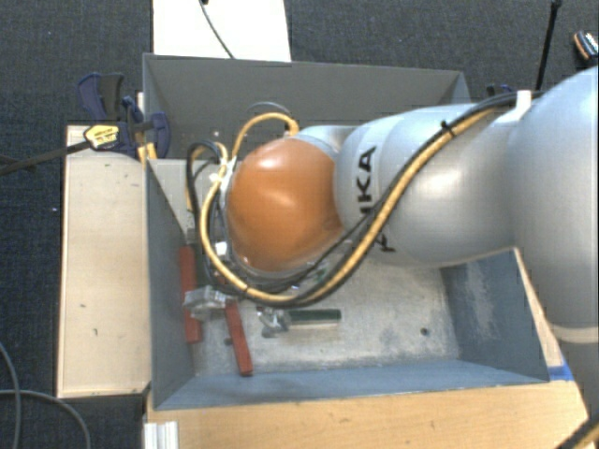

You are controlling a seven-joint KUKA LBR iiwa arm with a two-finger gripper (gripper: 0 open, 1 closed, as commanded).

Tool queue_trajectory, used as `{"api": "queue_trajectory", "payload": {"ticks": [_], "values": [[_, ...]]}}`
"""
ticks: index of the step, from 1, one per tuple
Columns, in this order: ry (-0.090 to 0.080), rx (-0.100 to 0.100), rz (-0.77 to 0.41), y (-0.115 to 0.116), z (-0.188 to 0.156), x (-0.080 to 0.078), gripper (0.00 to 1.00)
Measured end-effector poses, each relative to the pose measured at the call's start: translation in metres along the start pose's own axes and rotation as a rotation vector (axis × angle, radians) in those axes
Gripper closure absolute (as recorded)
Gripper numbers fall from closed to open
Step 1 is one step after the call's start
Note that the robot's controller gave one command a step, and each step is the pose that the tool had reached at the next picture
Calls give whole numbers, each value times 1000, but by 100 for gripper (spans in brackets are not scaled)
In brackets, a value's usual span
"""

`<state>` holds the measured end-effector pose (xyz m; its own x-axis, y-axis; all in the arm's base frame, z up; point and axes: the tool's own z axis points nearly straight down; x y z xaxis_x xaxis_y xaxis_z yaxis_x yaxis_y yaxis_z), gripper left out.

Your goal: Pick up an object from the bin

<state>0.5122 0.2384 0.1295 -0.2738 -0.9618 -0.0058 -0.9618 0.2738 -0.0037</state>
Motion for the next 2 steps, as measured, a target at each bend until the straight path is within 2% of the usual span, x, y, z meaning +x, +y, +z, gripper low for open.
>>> {"api": "queue_trajectory", "payload": {"ticks": [1, 2], "values": [[5, -8, -399, -5, 61, -4, 0], [5, -7, -391, -5, 60, -4, 0]]}}
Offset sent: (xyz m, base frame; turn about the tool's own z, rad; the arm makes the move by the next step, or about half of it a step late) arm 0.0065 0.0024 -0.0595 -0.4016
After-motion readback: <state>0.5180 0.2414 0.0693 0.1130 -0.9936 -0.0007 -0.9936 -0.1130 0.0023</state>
